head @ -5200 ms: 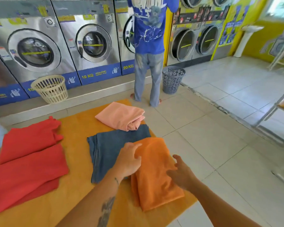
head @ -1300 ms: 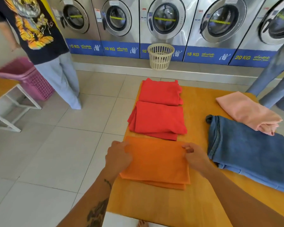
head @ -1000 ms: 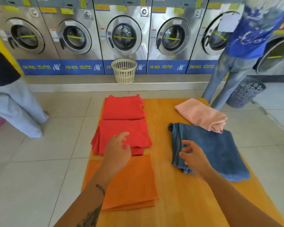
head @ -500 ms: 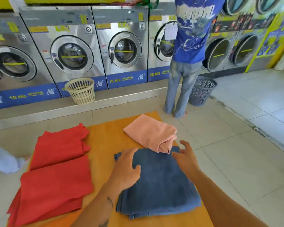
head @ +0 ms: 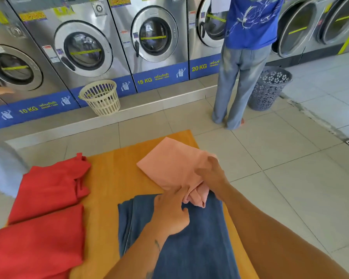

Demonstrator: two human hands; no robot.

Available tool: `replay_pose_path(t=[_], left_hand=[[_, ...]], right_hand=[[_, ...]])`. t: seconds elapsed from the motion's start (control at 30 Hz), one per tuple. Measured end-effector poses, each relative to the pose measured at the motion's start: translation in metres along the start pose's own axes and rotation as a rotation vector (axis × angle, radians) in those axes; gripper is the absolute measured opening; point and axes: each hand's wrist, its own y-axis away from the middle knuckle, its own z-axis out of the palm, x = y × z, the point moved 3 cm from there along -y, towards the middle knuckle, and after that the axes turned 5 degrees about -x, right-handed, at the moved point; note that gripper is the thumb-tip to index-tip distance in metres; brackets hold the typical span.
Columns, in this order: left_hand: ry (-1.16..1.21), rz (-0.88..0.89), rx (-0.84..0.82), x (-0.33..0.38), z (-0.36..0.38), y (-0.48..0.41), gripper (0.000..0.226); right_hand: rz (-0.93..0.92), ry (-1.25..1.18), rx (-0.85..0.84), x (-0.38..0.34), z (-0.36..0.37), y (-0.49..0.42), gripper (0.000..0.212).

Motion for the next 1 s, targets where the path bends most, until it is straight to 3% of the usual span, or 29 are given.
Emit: replay_pose_path(t=[0.17, 0.27, 0.33, 0.47, 0.6, 0.7, 0.87, 1.0], left_hand=[[0.124, 0.047, -0.051, -0.004, -0.007, 0.005, 0.051], [0.253, 0.002, -0.062, -0.018, -0.012, 0.014, 0.056], [0.381, -0.051, 0.023, -0.031, -0.020, 0.021, 0.054], [0.620, -0.140, 0.293, -0.061, -0.047, 0.040, 0.049], [0.893, -0.260, 0.478, -0.096, -0.075, 0.071, 0.044], [0.958, -0.284, 0.568, -0.120, -0.094, 0.106, 0.049], [1.115, -0.192, 0.515, -0.140, -0.113, 0.164, 0.044], [1.498, -0.141, 0.254, -0.158, -0.098, 0.228, 0.057]], right_hand=[[-0.102, 0.109, 0.045, -0.014, 0.030, -0.001, 0.061], [-0.141, -0.041, 0.015, -0.018, 0.034, 0.004, 0.049], [-0.216, -0.076, 0.017, -0.027, 0.031, 0.009, 0.037], [-0.374, 0.011, -0.055, -0.062, 0.032, 0.038, 0.059], [-0.460, 0.056, -0.170, -0.079, 0.044, 0.094, 0.067], [-0.514, -0.010, -0.236, -0.084, 0.057, 0.146, 0.068], [-0.458, -0.220, -0.459, -0.073, 0.079, 0.212, 0.065], [-0.366, -0.273, -0.558, -0.042, 0.109, 0.243, 0.069]])
